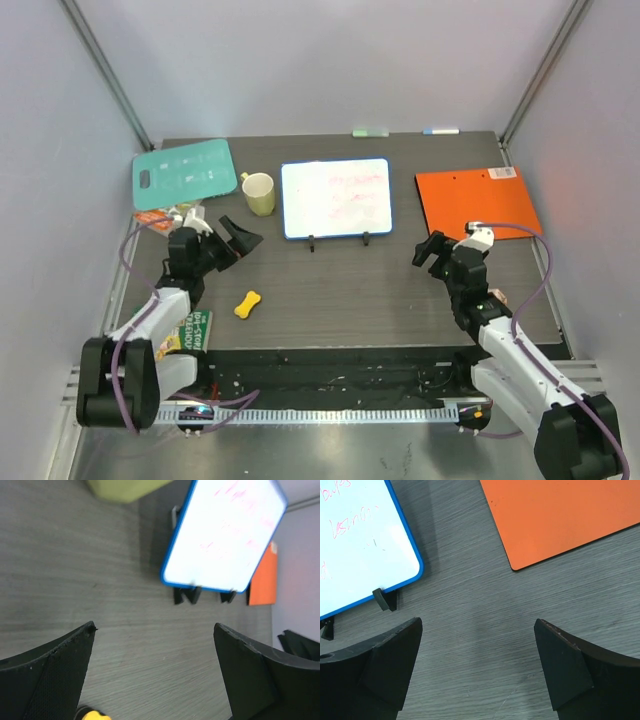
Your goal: Erase the whiteboard
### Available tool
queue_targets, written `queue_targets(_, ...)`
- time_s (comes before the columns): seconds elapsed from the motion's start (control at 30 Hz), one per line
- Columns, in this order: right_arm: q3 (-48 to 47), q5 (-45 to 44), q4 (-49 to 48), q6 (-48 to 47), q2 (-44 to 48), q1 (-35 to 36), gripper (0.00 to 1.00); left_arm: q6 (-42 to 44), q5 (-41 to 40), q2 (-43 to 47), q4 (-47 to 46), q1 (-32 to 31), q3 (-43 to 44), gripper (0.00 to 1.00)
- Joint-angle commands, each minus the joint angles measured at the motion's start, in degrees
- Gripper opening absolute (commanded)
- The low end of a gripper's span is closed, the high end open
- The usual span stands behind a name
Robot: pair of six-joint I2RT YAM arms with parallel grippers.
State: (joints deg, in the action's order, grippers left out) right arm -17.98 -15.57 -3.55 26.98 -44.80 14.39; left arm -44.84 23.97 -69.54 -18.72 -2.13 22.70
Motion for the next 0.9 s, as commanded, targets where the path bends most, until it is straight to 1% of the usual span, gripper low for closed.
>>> queue_targets(0.0, 2.0, -0.2, -5.9, -0.7, 1.6, 0.1, 1.00, 2.7, -3.5, 11.6, 12.2, 0.5, 7.6, 1.00)
queue_targets(0.07, 3.2, 0.0, -7.0, -0.6, 0.6, 0.1, 1.00, 4.4, -5.1, 15.8, 17.9, 0.5, 9.9, 1.00)
queue_targets(0.13, 3.6, 0.3, -8.4, -0.4, -0.1, 0.1, 0.99, 6.5, -8.0, 17.7, 22.9, 0.5, 11.8, 1.00)
queue_targets(0.17, 3.5, 0.4, -8.6, -0.5, -1.0, 0.1, 1.00, 8.3, -8.7, 18.6, 26.9, 0.5, 12.6, 1.00)
queue_targets(0.23, 3.5, 0.7, -9.5, -0.7, -1.9, 0.1, 1.00, 11.0, -9.9, 19.7, 30.2, 0.0, 15.1, 1.00)
queue_targets(0.27, 3.6, 0.6, -10.0, -0.6, -2.6, 0.1, 1.00, 11.1, -11.3, 20.1, 32.5, -0.5, 15.5, 1.00)
queue_targets(0.33, 3.3, 0.8, -10.1, -0.6, -3.2, 0.1, 1.00, 11.4, -12.6, 19.8, 33.5, -2.0, 16.1, 1.00)
queue_targets(0.37, 3.3, 0.9, -10.1, -0.7, -3.4, 0.2, 1.00, 12.1, -15.1, 19.3, 35.7, -4.9, 16.8, 1.00)
queue_targets(0.43, 3.4, 0.9, -10.1, -0.5, -3.4, 0.1, 1.00, 13.5, -18.2, 15.3, 39.6, -8.7, 20.6, 1.00)
queue_targets(0.47, 3.6, 1.0, -10.2, -0.5, -3.4, 0.2, 1.00, 15.2, -21.7, 13.0, 42.3, -13.4, 22.7, 1.00)
queue_targets(0.5, 3.6, 0.9, -10.3, -0.5, -3.1, 0.1, 1.00, 16.5, -23.5, 10.8, 49.3, -15.7, 25.6, 1.00)
queue_targets(0.53, 3.7, 1.0, -10.3, -0.5, -3.2, 0.1, 1.00, 17.8, -27.2, 5.5, 53.1, -18.4, 31.2, 1.00)
queue_targets(0.57, 3.7, 1.1, -10.4, -0.5, -3.2, 0.1, 1.00, 18.7, -32.3, 2.9, 57.6, -22.2, 34.6, 1.00)
queue_targets(0.6, 3.7, 1.1, -10.5, -0.6, -3.5, 0.2, 1.00, 21.1, -34.6, 0.5, 64.8, -23.5, 37.5, 1.00)
queue_targets(0.63, 3.7, 1.2, -10.4, -0.6, -3.6, 0.1, 1.00, 21.7, -36.8, -4.3, 68.2, -24.5, 41.9, 1.00)
queue_targets(0.7, 3.4, 1.2, -10.3, -0.5, -4.2, 0.1, 0.99, 25.2, -39.4, -7.7, 72.4, -25.3, 43.8, 1.00)
queue_targets(0.83, 3.0, 1.8, -10.1, -0.9, -4.7, 0.1, 1.00, 30.0, -37.1, -12.0, 73.0, -25.3, 41.9, 0.99)
queue_targets(0.87, 3.0, 2.6, -10.4, -1.1, -4.6, 0.2, 1.00, 30.3, -36.7, -13.2, 73.1, -25.3, 40.3, 0.92)
